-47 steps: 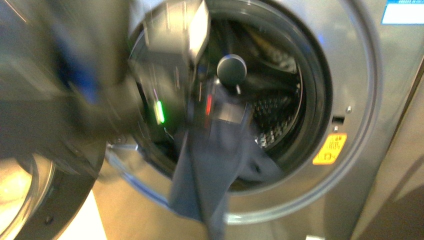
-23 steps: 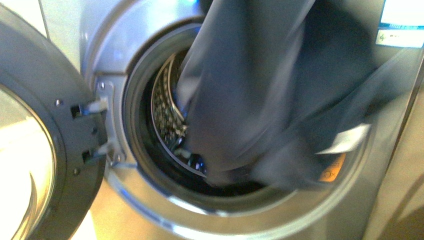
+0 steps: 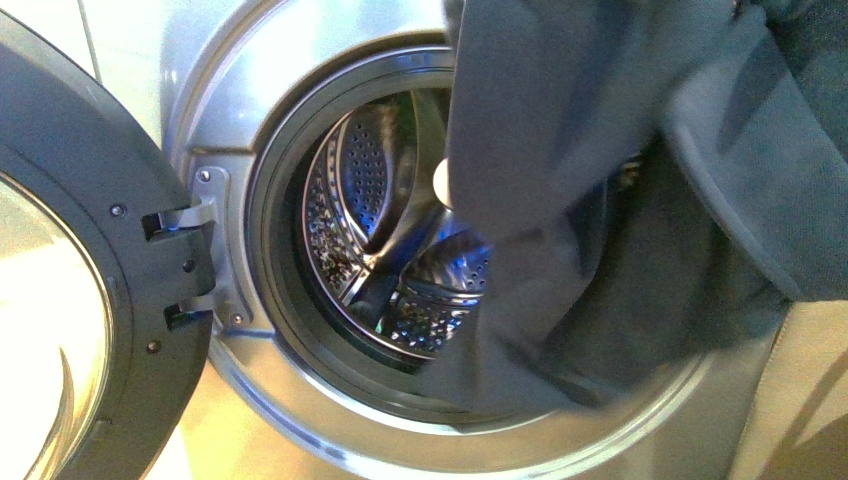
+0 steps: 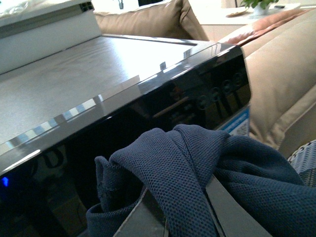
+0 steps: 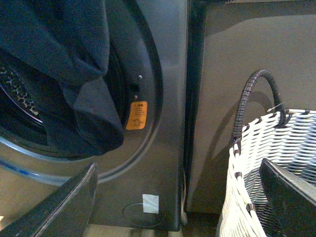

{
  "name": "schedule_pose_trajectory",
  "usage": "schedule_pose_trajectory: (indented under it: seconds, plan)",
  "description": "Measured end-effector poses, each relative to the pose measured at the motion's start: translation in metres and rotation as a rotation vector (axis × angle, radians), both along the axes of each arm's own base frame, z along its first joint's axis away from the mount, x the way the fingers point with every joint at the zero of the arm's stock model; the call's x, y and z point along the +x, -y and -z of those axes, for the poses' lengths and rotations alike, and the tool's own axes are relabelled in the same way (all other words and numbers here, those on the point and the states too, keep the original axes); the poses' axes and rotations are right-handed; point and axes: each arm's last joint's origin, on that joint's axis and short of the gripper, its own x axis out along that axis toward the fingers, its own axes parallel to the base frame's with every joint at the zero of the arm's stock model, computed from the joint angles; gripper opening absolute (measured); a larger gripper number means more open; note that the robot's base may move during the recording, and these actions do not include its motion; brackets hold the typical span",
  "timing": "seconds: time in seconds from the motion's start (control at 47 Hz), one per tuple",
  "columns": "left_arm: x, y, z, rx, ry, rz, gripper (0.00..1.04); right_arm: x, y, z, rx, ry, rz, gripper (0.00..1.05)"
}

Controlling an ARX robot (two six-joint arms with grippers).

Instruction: Collect clothes from washing machine

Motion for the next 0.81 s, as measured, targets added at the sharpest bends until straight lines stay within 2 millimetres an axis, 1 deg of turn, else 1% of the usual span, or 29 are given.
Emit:
schedule_pose_trajectory:
  seconds: [0.085,0.149,0.17,0.192,0.319,0.447,0.511,0.596,0.639,0.745,0.809]
  plan:
    - [0.012,0.000,-0.008,0.014,-0.022,-0.030,0.09,0.000,0.000,0.000,0.000,0.000,0.000,0.97]
    - [0.017,-0.001,-0.007,0.021,-0.033,-0.042,0.09,0.000,0.000,0.000,0.000,0.000,0.000,0.97]
    - [0.024,-0.002,-0.005,0.028,-0.043,-0.064,0.09,0.000,0.000,0.000,0.000,0.000,0.000,0.97]
    - [0.027,-0.001,-0.003,0.033,-0.050,-0.067,0.09,0.000,0.000,0.000,0.000,0.000,0.000,0.97]
    - [0.029,-0.001,-0.005,0.032,-0.047,-0.072,0.09,0.000,0.000,0.000,0.000,0.000,0.000,0.97]
    - [0.026,-0.001,-0.008,0.034,-0.044,-0.069,0.09,0.000,0.000,0.000,0.000,0.000,0.000,0.97]
    - [0.022,-0.002,-0.015,0.008,-0.021,-0.053,0.09,0.000,0.000,0.000,0.000,0.000,0.000,0.97]
    - [0.015,-0.005,-0.035,-0.142,0.109,-0.018,0.09,0.000,0.000,0.000,0.000,0.000,0.000,0.97]
    - [0.010,-0.008,-0.041,-0.186,0.144,-0.014,0.09,0.000,0.000,0.000,0.000,0.000,0.000,0.97]
    - [-0.016,-0.026,-0.059,-0.292,0.206,-0.011,0.09,0.000,0.000,0.000,0.000,0.000,0.000,0.97]
    - [-0.039,-0.042,-0.069,-0.343,0.233,-0.006,0.09,0.000,0.000,0.000,0.000,0.000,0.000,0.97]
